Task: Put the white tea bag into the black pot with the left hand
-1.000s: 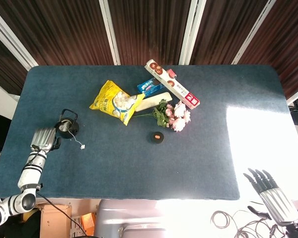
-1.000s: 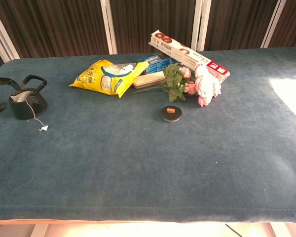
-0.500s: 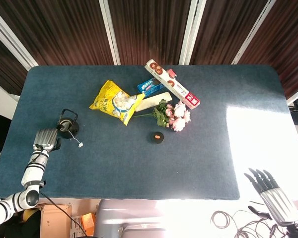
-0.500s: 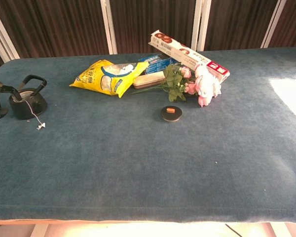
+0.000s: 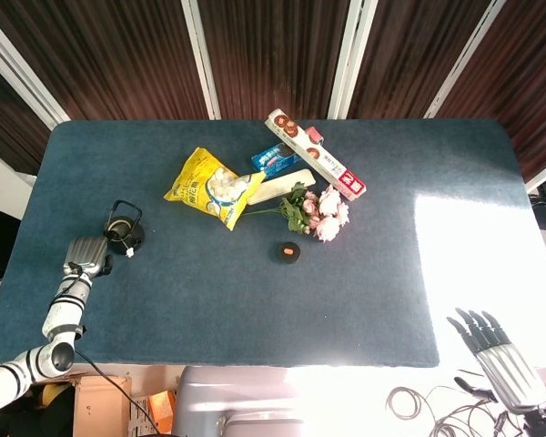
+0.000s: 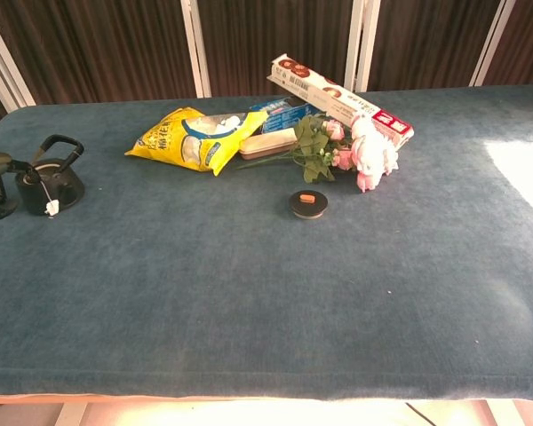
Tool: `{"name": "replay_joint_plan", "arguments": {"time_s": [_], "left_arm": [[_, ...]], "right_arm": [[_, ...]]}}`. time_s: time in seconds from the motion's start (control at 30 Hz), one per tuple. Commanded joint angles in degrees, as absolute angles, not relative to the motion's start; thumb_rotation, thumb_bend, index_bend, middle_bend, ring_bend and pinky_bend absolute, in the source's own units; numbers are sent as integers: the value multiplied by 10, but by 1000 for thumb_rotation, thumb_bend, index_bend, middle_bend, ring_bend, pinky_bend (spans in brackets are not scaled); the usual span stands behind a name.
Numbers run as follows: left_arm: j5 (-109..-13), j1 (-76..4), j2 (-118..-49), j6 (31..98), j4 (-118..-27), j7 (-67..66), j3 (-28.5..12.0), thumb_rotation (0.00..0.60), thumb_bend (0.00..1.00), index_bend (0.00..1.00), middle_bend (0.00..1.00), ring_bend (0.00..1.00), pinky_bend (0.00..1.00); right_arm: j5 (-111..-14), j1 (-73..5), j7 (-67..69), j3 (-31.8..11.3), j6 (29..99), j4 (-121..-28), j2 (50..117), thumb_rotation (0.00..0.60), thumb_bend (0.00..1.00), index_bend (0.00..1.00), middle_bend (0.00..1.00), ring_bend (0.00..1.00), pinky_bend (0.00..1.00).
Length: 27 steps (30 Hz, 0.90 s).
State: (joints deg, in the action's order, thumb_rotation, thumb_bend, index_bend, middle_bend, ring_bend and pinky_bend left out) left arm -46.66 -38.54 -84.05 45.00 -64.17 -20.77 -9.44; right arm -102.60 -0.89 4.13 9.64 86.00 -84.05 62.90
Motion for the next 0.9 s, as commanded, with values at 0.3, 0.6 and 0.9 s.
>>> {"name": "replay_joint_plan", "arguments": {"time_s": [0.3, 0.6, 0.9], "left_arm": [[-648, -298, -712, 636, -844, -116, -81, 595, 429, 204, 987, 1000, 1000], [-916, -123, -658, 877, -890, 98, 56, 600, 110, 41, 107, 90, 303], [-968, -60, -731, 934, -779, 86, 86, 600, 15, 36, 0, 0, 113]], "right_arm": [[-1031, -7, 41, 99, 864, -841, 628, 600, 113, 0, 0, 0, 0], [-1039, -4, 31, 101, 869, -840, 632, 600, 113, 0, 0, 0, 0], [-1044, -1, 20, 104, 871, -835, 636, 600, 112, 0, 0, 0, 0]]}}
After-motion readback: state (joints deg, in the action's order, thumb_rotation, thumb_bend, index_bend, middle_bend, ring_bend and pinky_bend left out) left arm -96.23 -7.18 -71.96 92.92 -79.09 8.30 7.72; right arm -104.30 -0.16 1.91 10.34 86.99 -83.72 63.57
